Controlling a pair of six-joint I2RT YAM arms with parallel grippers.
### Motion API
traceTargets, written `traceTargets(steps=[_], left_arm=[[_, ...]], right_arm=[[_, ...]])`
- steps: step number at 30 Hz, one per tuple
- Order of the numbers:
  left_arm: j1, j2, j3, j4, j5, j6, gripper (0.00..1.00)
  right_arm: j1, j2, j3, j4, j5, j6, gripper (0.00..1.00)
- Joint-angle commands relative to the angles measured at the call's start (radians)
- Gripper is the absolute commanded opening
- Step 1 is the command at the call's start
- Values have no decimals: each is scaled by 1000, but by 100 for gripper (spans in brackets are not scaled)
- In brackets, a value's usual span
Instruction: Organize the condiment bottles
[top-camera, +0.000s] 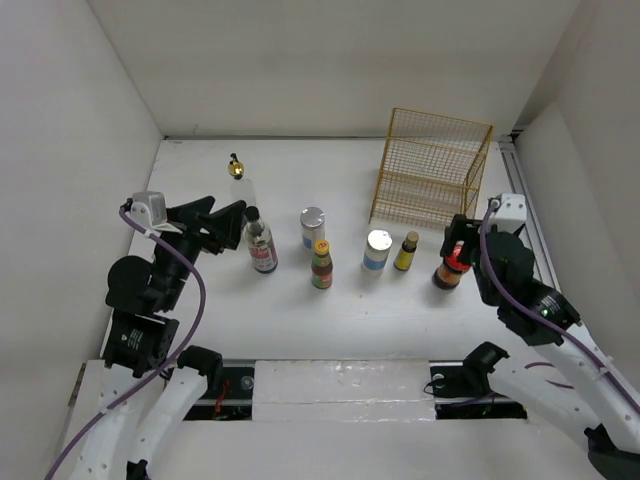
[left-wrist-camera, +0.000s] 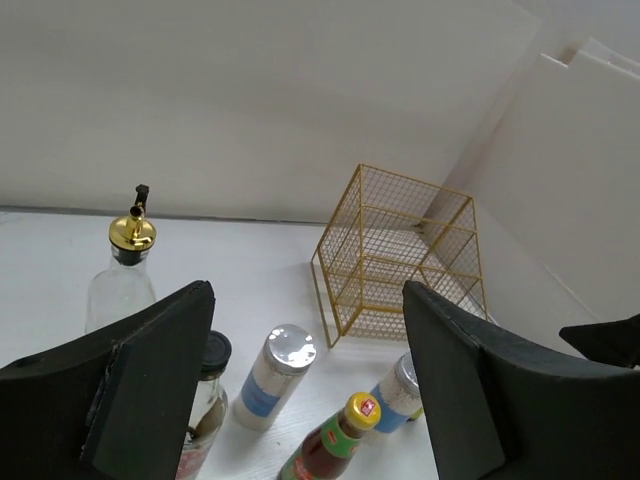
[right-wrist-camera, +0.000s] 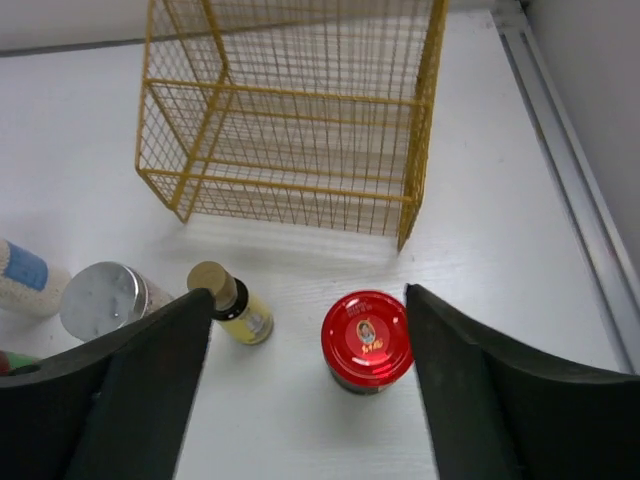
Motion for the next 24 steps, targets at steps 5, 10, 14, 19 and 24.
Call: traceTargets(steps=[5, 10, 14, 19, 24], left_arm=[[2, -42, -46, 96, 46, 16, 54], [2, -75, -71, 106, 35, 25, 16], [2, -75, -80, 106, 12, 25, 37], [2, -75, -89, 96, 2, 25, 66], [2, -75, -89, 109, 12, 16, 66]], right_arm=[[-5, 39, -31, -220, 75, 218, 5], [-14, 39, -31, -282, 38, 257, 50], [-14, 100, -31, -282, 1, 268, 100], [-35, 201, -21, -313, 1, 314, 100], [-165, 215, -54, -193, -8, 237, 100]])
